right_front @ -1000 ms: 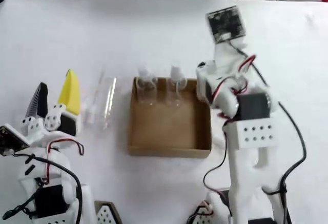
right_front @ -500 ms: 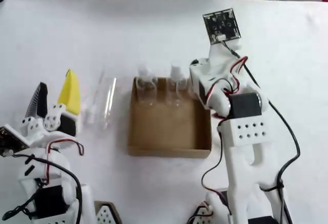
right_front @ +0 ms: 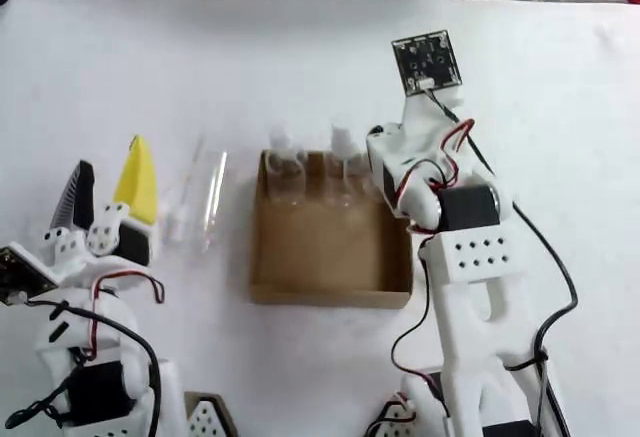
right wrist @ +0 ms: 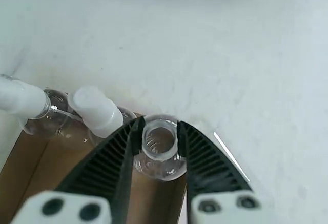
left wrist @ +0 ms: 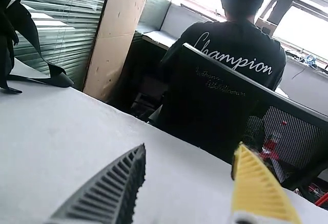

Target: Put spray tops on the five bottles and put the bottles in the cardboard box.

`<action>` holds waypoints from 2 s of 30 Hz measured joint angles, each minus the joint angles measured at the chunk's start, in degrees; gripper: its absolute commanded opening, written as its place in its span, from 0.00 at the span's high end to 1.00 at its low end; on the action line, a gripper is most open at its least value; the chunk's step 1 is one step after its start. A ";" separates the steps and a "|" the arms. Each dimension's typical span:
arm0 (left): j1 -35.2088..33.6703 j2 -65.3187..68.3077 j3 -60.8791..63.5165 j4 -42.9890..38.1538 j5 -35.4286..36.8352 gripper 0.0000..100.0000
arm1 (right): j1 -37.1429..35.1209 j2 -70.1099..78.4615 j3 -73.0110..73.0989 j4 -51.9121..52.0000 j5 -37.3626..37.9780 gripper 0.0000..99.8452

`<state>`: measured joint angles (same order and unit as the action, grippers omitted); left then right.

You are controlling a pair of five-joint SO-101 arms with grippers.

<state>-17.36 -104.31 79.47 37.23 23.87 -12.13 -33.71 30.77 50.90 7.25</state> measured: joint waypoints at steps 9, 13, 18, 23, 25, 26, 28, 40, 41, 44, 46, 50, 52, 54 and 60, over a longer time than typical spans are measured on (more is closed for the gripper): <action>0.00 0.00 0.00 0.00 0.00 0.74 | 0.00 0.00 8.26 -9.14 0.00 0.98; 0.00 0.00 0.00 0.00 0.00 0.74 | 0.09 0.00 11.52 -12.84 0.00 0.98; 0.00 0.00 0.00 0.00 0.00 0.74 | 0.09 0.00 13.01 -14.95 0.00 0.98; 0.00 0.00 0.00 0.00 0.00 0.74 | 0.09 0.00 16.09 -18.11 0.00 0.98; 0.00 0.00 0.00 0.00 0.00 0.74 | 0.00 0.00 17.93 -20.13 0.00 0.98; 0.00 0.00 0.00 0.00 0.00 0.74 | 0.00 0.00 18.37 -21.01 0.00 0.98; 0.00 0.00 0.00 0.00 0.00 0.74 | -0.44 0.00 19.34 -22.24 0.00 0.98; 0.00 0.00 0.35 0.00 0.00 0.74 | -2.99 -0.09 19.87 -23.03 0.00 0.98; 0.00 0.00 0.35 0.00 0.00 0.74 | -2.99 -0.09 19.87 -23.03 0.00 0.98; 0.00 0.00 0.35 0.00 0.00 0.74 | -2.64 0.00 19.96 -23.74 0.00 0.98; 0.00 0.00 0.35 0.00 0.00 0.74 | -1.67 0.00 19.96 -24.35 0.00 0.98; 0.00 0.00 0.35 0.00 0.00 0.74 | -1.05 0.00 19.96 -24.53 0.00 0.98; 0.00 0.00 0.35 0.00 0.00 0.74 | -1.14 0.00 19.96 -24.53 0.00 0.98; 0.00 0.00 0.35 0.00 0.00 0.74 | -1.05 0.00 19.96 -24.53 0.00 0.98; 0.00 0.00 0.35 0.00 0.00 0.74 | -0.88 -0.09 21.01 -24.88 -0.09 0.98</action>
<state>-17.36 -104.31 79.82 37.23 23.87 -13.01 -33.80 51.78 26.02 7.16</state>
